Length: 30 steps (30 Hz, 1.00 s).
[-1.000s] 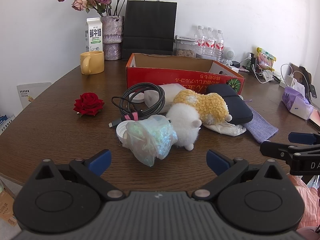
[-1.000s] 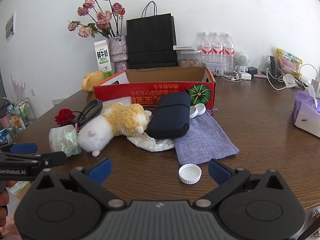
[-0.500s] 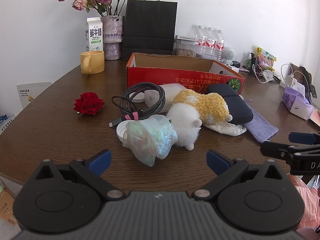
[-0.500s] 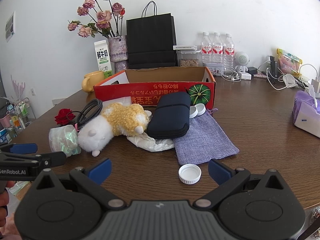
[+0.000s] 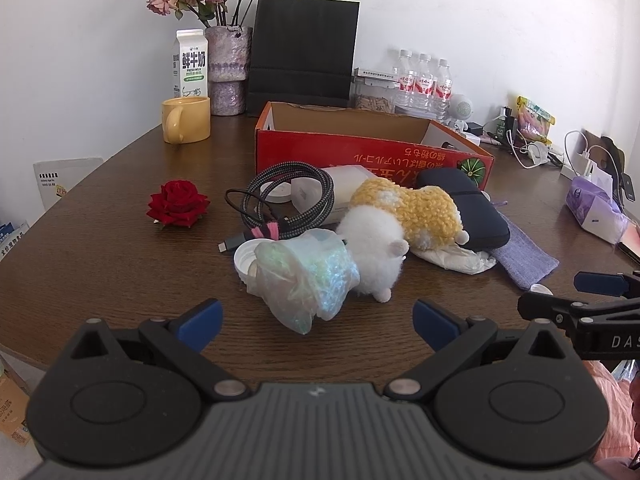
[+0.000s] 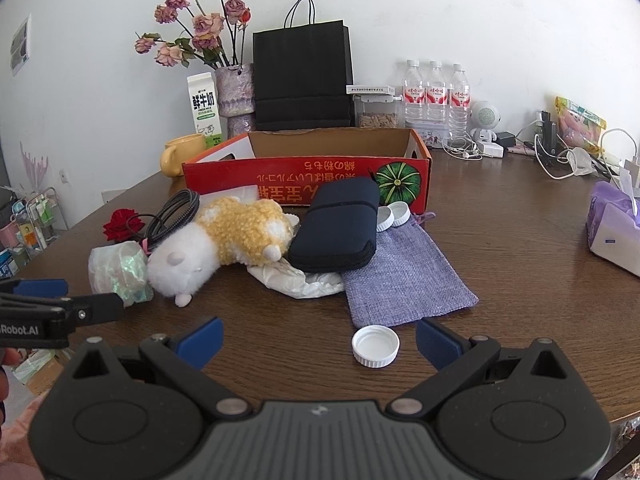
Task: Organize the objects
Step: 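Grasp the iridescent plastic bag with the left gripper while the right grasps a white cap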
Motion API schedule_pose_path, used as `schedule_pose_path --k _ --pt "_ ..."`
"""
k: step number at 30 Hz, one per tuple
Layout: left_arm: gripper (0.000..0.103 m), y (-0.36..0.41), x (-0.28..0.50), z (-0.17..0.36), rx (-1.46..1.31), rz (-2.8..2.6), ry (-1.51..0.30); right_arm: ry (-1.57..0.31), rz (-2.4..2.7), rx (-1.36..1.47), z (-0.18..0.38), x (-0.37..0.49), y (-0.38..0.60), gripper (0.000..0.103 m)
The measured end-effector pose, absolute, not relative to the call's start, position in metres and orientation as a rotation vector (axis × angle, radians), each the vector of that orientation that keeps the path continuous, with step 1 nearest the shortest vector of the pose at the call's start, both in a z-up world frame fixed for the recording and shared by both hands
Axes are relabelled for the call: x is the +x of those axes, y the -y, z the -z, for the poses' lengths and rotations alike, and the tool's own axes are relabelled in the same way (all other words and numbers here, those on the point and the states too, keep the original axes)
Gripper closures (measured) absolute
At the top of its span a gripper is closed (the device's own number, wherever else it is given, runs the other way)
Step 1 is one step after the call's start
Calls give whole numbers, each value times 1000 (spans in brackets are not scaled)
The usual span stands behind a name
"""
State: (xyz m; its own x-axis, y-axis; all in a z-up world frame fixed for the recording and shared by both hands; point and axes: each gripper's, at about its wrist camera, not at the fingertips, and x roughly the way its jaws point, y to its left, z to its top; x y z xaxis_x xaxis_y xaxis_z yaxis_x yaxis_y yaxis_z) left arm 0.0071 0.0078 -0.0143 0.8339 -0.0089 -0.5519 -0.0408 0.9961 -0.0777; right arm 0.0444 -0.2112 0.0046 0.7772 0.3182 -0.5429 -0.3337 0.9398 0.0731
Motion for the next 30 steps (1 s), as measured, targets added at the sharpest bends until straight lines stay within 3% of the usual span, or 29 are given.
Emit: schedule_pose_path --k 5,10,14,17,26,29,30 --pt "0 -12 13 17 -106 -31 -600 -583 -327 -45 3 53 214 18" --pt "0 -14 23 20 -115 -48 -615 -599 -306 -50 13 63 216 45" --pt "0 -13 29 21 -106 -53 -608 -595 -297 -53 16 65 217 54" --pt "0 -12 34 22 -101 -65 -603 -584 -304 -36 17 65 220 75" --pt "1 -15 39 18 -111 -96 -544 -551 -324 -5 13 62 224 75" --pt "21 -17 39 17 -127 -69 -540 -546 -332 -3 13 61 223 75" --pt "33 -18 39 17 -136 -60 -543 -545 -333 -2 12 60 223 75"
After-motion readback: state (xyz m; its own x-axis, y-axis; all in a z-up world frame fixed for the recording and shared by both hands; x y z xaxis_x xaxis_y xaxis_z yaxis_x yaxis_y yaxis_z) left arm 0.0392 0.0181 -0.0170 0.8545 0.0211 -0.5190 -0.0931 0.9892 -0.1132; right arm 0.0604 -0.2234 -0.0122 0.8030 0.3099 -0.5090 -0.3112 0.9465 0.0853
